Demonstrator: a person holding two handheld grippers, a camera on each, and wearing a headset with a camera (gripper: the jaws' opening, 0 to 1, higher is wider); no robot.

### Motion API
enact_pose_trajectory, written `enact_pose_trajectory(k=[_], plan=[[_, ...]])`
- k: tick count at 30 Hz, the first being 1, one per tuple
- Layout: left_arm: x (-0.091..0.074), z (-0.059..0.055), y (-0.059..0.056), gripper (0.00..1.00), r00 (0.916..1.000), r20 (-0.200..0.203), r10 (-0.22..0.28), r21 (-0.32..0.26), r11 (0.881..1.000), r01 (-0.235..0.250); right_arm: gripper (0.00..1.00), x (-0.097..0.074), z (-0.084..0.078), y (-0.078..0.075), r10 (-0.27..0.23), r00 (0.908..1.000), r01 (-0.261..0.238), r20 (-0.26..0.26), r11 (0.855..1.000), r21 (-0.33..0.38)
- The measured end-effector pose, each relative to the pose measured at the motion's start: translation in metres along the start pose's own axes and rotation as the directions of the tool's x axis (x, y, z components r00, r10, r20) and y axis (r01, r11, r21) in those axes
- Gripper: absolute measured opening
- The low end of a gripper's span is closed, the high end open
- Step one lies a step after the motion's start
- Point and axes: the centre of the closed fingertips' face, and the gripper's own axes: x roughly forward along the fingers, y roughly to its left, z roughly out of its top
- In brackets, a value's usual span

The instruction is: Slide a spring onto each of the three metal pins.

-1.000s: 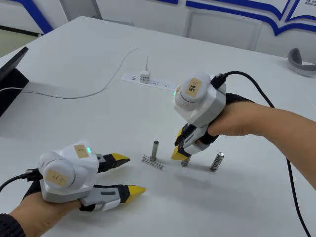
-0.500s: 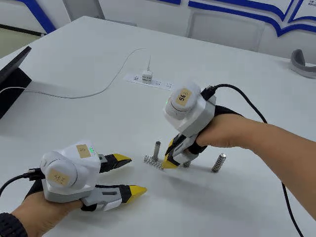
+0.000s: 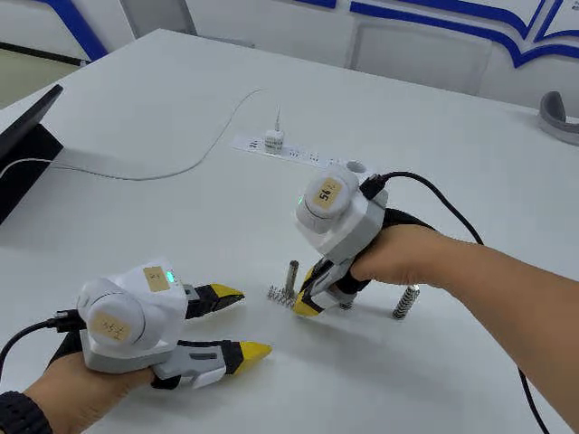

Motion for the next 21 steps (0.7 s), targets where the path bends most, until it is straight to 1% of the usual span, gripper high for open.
enact_pose_trajectory(k=[4, 6, 12, 15, 21], plan=[[0.0, 0.0, 0.0, 0.46, 1.0, 0.001, 0.002, -0.003, 1.0, -0.002, 0.12, 0.003, -0.003, 0.001, 0.005, 0.9999, -0.005, -0.01, 1.0, 0.001], [0.0, 0.0, 0.0, 0.46, 1.0, 0.001, 0.002, -0.002, 1.0, -0.002, 0.12, 0.003, -0.001, 0.0, 0.001, 1.0, -0.001, 0.0, 1.0, 0.003], [-0.001, 0.0, 0.001, 0.45, 1.0, 0.001, 0.004, -0.003, 1.0, -0.004, 0.12, 0.002, -0.002, 0.003, 0.008, 0.9999, -0.008, -0.007, 1.0, -0.006], [-0.001, 0.0, 0.002, 0.45, 1.0, -0.002, 0.007, -0.003, 1.0, -0.007, 0.12, 0.0, -0.003, 0.007, 0.011, 0.9999, -0.011, -0.005, 1.0, -0.011], [-0.003, -0.001, 0.001, 0.44, 1.0, -0.005, 0.008, 0.002, 1.0, -0.008, 0.12, -0.007, -0.006, 0.018, 0.017, 0.9998, -0.017, -0.012, 0.999, -0.044]])
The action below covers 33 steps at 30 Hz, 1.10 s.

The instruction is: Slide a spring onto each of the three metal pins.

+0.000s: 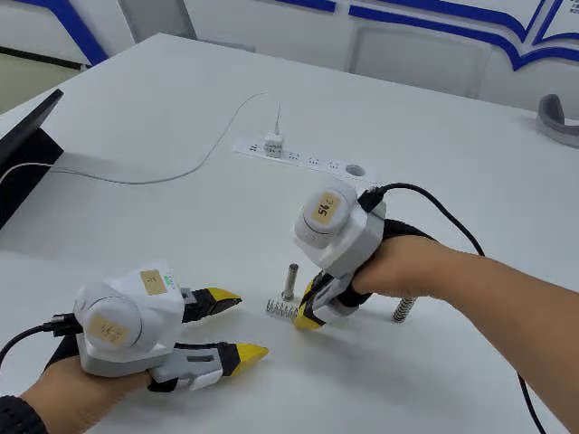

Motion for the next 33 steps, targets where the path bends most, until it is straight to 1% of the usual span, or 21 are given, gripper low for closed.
enact_pose_trajectory(k=[5, 13, 15, 22, 25, 33], plan=[[0.0, 0.001, -0.004, 0.43, 1.0, 0.0, -0.007, 0.007, 1.0, 0.007, 0.12, -0.01, 0.004, 0.009, -0.001, 0.9999, 0.001, 0.016, 0.999, -0.033], [0.001, 0.007, -0.015, 0.42, 0.9995, 0.012, -0.031, 0.018, 0.999, 0.031, 0.12, -0.021, 0.007, 0.025, 0.015, 0.9998, -0.014, 0.015, 0.996, -0.092], [0.002, 0.009, -0.018, 0.41, 0.9991, 0.013, -0.039, 0.025, 0.999, 0.039, 0.12, -0.022, 0.006, 0.028, 0.019, 0.9998, -0.019, 0.007, 0.994, -0.107], [0.003, 0.016, -0.025, 0.38, 0.9978, 0.029, -0.06, 0.038, 0.998, 0.059, 0.12, -0.027, 0.006, 0.033, 0.025, 0.9997, -0.024, 0.005, 0.99, -0.137], [0.004, 0.017, -0.029, 0.37, 0.997, 0.027, -0.073, 0.045, 0.996, 0.072, 0.12, -0.03, 0.008, 0.036, 0.03, 0.9995, -0.029, 0.008, 0.988, -0.151], [0.004, 0.023, -0.033, 0.34, 0.9956, 0.038, -0.086, 0.06, 0.995, 0.083, 0.12, -0.038, 0.015, 0.039, 0.025, 0.9995, -0.021, 0.019, 0.982, -0.188]])
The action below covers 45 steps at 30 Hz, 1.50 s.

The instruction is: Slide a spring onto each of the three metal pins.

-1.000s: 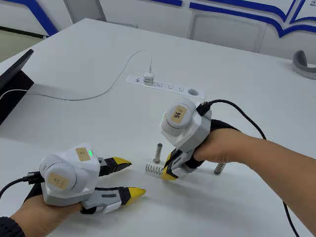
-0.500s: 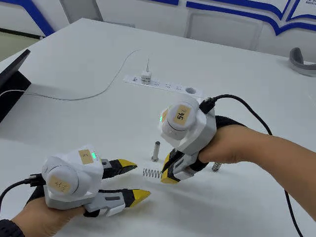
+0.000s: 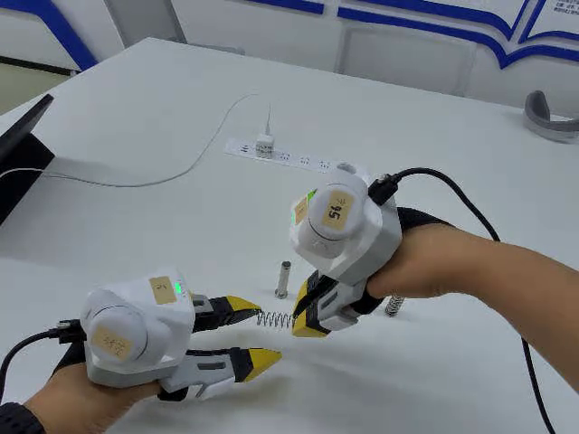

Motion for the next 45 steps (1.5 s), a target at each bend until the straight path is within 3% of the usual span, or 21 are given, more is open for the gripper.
enact_pose_trajectory(k=[11, 23, 34, 45], plan=[[0.002, 0.007, -0.005, 0.25, 0.9998, 0.013, -0.017, 0.013, 1.0, 0.017, 0.12, -0.001, -0.001, 0.005, 0.014, 0.9997, -0.015, -0.019, 0.998, -0.062], [0.003, 0.009, -0.011, 0.13, 0.9992, 0.01, -0.038, 0.03, 0.999, 0.038, 0.11, 0.0, -0.008, 0.012, 0.03, 0.9968, -0.039, -0.075, 0.992, -0.124], [0.006, 0.011, -0.015, 0.13, 0.9987, 0.007, -0.05, 0.041, 0.998, 0.05, 0.11, -0.002, -0.012, 0.013, 0.03, 0.9956, -0.042, -0.089, 0.989, -0.139], [0.006, 0.008, -0.014, 0.12, 0.9988, -0.002, -0.049, 0.037, 0.998, 0.049, 0.11, -0.013, -0.004, 0.016, 0.024, 0.9961, -0.038, -0.085, 0.986, -0.159]])
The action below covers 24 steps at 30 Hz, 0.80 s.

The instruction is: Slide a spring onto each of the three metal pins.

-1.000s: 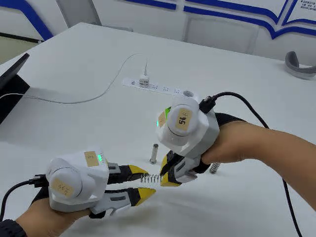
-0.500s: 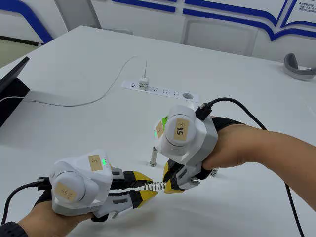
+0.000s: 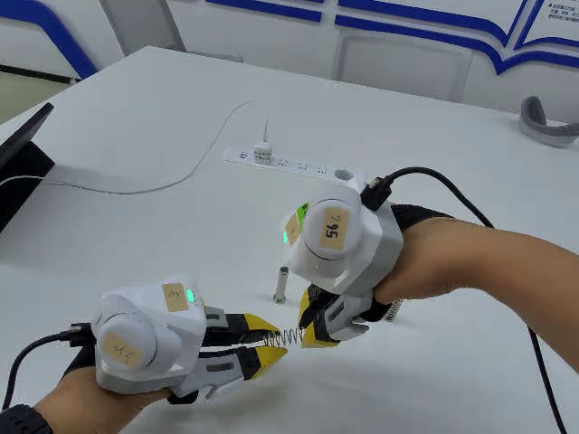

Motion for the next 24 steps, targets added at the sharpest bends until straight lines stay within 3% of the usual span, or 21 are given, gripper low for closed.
enact_pose_trajectory(k=[12, 24], plan=[[0.002, -0.004, -0.003, 0.11, 0.9998, -0.016, -0.01, -0.002, 1.0, 0.01, 0.11, -0.013, 0.02, 0.001, -0.003, 0.9995, 0.003, 0.031, 1.0, -0.026], [0.005, -0.002, -0.004, 0.11, 0.9998, -0.01, -0.015, -0.003, 1.0, 0.015, 0.11, -0.016, 0.034, 0.0, -0.006, 0.9981, 0.008, 0.061, 0.999, -0.04]])
